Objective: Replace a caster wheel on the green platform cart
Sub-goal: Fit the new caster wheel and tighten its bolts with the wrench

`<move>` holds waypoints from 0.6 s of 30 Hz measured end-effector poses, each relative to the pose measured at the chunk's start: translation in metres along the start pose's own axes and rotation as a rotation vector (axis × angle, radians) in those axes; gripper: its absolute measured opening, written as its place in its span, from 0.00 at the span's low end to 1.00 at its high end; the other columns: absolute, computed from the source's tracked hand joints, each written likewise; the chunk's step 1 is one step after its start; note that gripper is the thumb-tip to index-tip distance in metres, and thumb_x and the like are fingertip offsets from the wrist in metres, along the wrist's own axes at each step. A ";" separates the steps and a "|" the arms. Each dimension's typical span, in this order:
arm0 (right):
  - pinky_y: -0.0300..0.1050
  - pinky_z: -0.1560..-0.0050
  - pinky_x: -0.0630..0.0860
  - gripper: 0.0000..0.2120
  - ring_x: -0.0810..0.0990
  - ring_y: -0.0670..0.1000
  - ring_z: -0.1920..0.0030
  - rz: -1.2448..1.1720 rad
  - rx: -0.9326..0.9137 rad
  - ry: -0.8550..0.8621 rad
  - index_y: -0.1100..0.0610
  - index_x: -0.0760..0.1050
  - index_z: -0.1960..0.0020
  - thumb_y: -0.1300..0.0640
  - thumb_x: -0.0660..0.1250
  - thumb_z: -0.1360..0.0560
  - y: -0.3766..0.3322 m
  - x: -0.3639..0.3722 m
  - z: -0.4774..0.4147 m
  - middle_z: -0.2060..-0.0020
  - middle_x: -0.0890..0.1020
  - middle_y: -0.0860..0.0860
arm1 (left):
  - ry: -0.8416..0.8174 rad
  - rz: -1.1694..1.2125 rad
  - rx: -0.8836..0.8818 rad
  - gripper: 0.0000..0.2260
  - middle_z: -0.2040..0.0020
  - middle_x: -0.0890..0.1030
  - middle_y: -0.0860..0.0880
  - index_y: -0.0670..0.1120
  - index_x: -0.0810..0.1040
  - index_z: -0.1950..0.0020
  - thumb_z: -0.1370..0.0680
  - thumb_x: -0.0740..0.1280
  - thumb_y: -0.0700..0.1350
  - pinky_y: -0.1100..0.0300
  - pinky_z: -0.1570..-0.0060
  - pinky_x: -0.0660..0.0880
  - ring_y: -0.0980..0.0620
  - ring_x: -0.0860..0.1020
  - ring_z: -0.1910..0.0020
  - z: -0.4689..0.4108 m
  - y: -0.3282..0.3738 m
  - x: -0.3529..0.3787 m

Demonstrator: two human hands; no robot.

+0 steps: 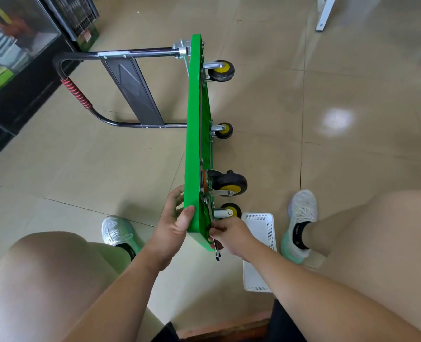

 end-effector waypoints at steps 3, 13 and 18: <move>0.43 0.55 0.83 0.07 0.83 0.50 0.65 0.068 0.014 -0.034 0.60 0.82 0.49 0.61 0.66 0.19 -0.006 -0.001 0.004 0.61 0.84 0.54 | 0.005 -0.011 -0.005 0.22 0.31 0.77 0.46 0.61 0.69 0.28 0.22 0.65 0.55 0.53 0.47 0.82 0.41 0.81 0.38 0.000 -0.001 0.000; 0.42 0.67 0.78 0.10 0.82 0.51 0.71 -0.114 0.099 -0.002 0.66 0.81 0.43 0.60 0.65 0.18 -0.026 -0.001 0.034 0.63 0.83 0.56 | 0.018 -0.017 -0.009 0.27 0.29 0.76 0.47 0.61 0.68 0.26 0.25 0.67 0.60 0.41 0.38 0.79 0.43 0.81 0.37 -0.001 -0.005 -0.001; 0.42 0.70 0.78 0.11 0.81 0.51 0.72 -0.268 0.172 -0.056 0.67 0.77 0.45 0.58 0.64 0.17 -0.052 0.001 0.046 0.68 0.80 0.54 | 0.004 -0.055 -0.001 0.28 0.32 0.78 0.44 0.62 0.67 0.27 0.26 0.66 0.62 0.52 0.43 0.81 0.43 0.81 0.39 -0.002 -0.005 0.000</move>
Point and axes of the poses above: each hand's wrist, its own z-axis away from the middle knuckle, its own x-axis out of the palm, y = z × x, the point moved 6 cm from there along -z, towards the middle knuckle
